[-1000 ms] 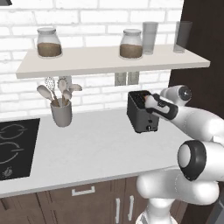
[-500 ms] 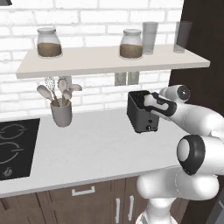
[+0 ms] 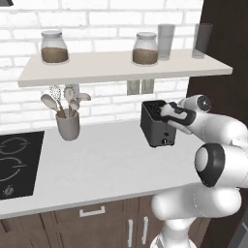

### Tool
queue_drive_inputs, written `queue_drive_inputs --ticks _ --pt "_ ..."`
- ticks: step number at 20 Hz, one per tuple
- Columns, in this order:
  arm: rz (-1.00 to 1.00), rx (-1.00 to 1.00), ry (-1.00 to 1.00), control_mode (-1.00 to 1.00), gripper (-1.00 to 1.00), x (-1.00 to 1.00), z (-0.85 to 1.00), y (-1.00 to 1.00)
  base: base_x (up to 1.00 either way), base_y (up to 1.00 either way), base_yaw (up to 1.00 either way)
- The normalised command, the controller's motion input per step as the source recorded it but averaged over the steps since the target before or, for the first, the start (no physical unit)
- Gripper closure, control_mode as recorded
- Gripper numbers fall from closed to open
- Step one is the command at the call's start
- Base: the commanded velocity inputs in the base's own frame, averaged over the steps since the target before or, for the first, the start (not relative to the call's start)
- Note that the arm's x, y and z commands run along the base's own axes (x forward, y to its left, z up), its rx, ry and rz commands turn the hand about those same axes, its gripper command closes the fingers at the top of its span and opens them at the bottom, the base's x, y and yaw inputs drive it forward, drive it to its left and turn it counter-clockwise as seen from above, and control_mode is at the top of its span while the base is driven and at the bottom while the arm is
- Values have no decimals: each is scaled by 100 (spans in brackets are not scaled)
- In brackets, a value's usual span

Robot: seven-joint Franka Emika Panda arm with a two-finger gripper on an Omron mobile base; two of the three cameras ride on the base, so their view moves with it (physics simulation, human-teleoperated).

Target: Start the toaster. Once the lever pops up, take the bread to the plate on the dining counter.

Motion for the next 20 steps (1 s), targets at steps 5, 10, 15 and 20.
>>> queue_drive_inputs --ticks 5,10,15,20 --pt "0 0 1 -100 -100 25 -5 0 0 0 0" --pt "0 0 2 -100 -100 31 -6 0 0 0 0" --pt "0 0 1 -100 -100 14 -17 0 0 0 0" --pt "0 0 0 -100 -100 3 -10 0 0 0 0"
